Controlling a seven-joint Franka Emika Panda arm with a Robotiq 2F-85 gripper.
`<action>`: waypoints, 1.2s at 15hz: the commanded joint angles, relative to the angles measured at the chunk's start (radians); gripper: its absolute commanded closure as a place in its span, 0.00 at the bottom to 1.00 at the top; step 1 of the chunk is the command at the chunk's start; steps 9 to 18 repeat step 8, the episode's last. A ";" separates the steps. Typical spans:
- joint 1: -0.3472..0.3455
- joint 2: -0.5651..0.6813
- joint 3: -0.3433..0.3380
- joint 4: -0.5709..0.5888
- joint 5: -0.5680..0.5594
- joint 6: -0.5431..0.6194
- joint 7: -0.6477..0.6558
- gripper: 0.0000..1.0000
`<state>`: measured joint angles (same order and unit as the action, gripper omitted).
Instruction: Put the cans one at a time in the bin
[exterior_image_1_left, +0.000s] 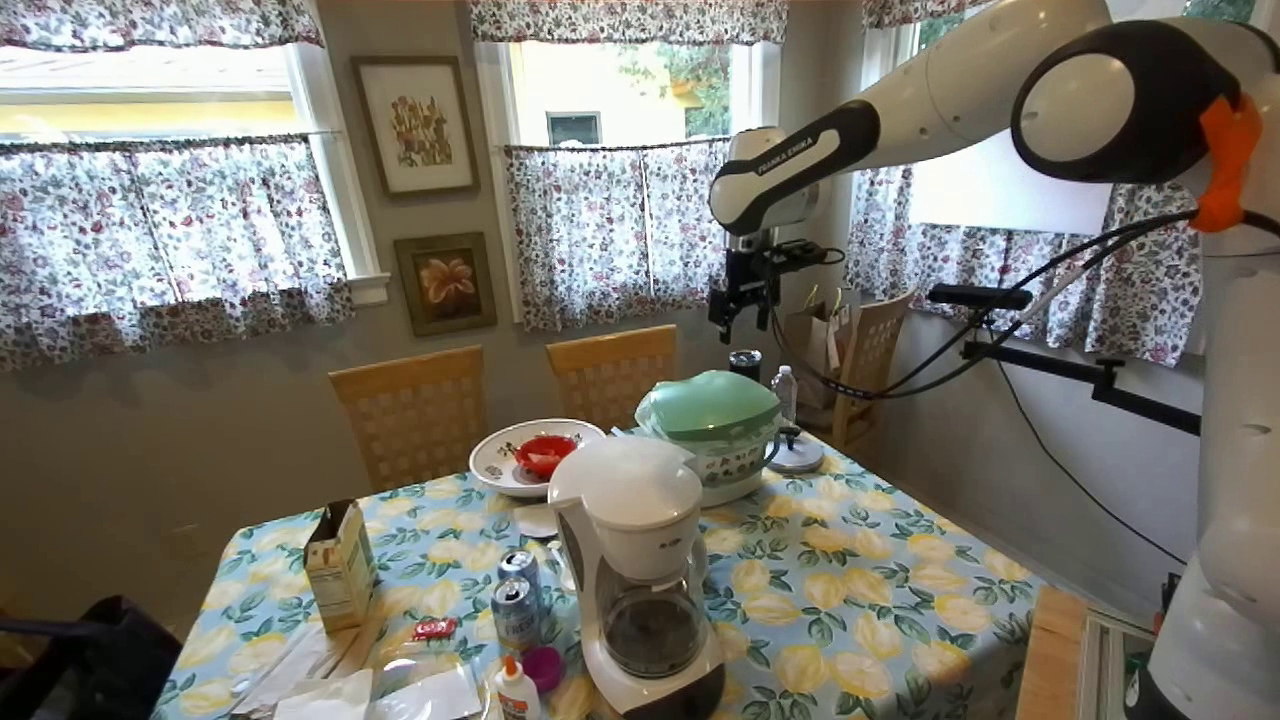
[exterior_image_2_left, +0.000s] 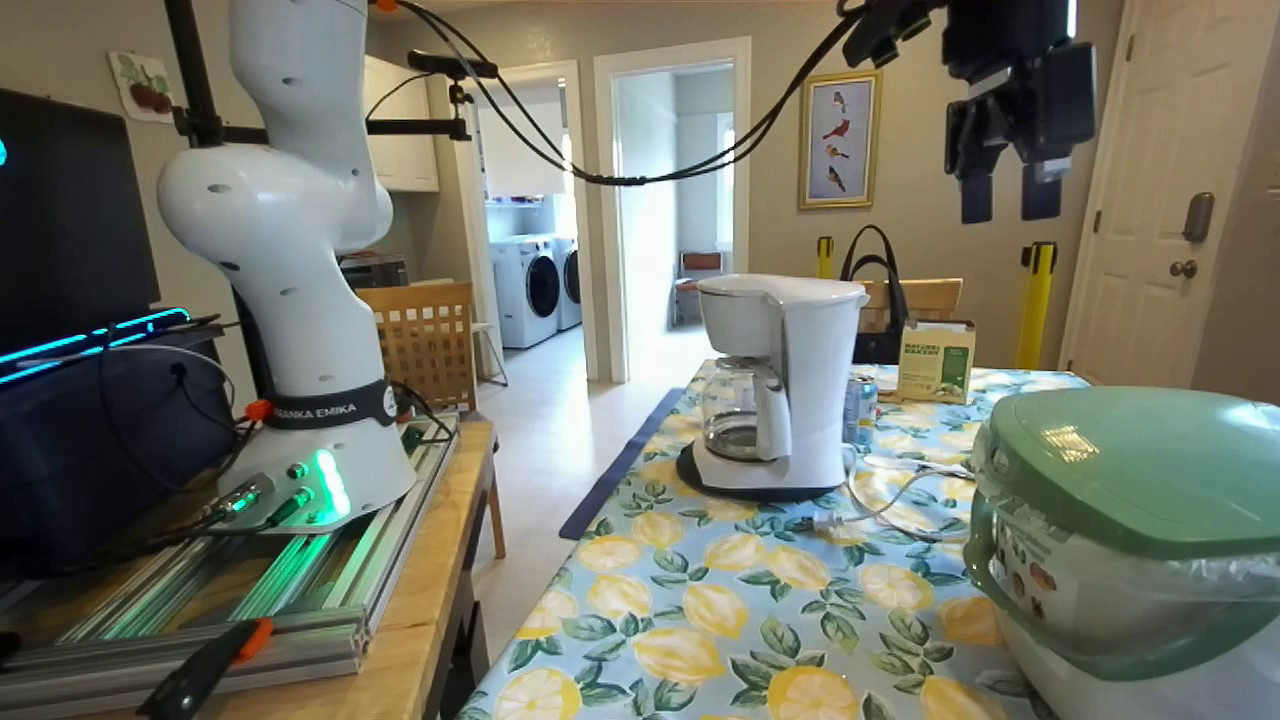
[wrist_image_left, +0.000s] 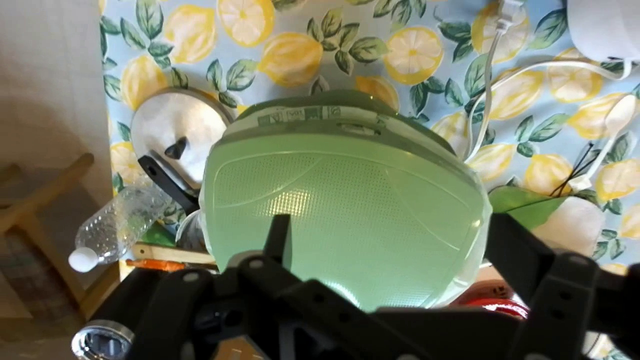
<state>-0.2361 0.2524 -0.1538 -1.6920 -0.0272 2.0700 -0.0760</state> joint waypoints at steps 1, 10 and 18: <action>0.032 -0.088 -0.013 -0.102 -0.028 -0.032 0.085 0.00; 0.031 -0.102 -0.012 -0.115 -0.007 -0.021 0.088 0.00; 0.031 -0.102 -0.012 -0.115 -0.007 -0.021 0.088 0.00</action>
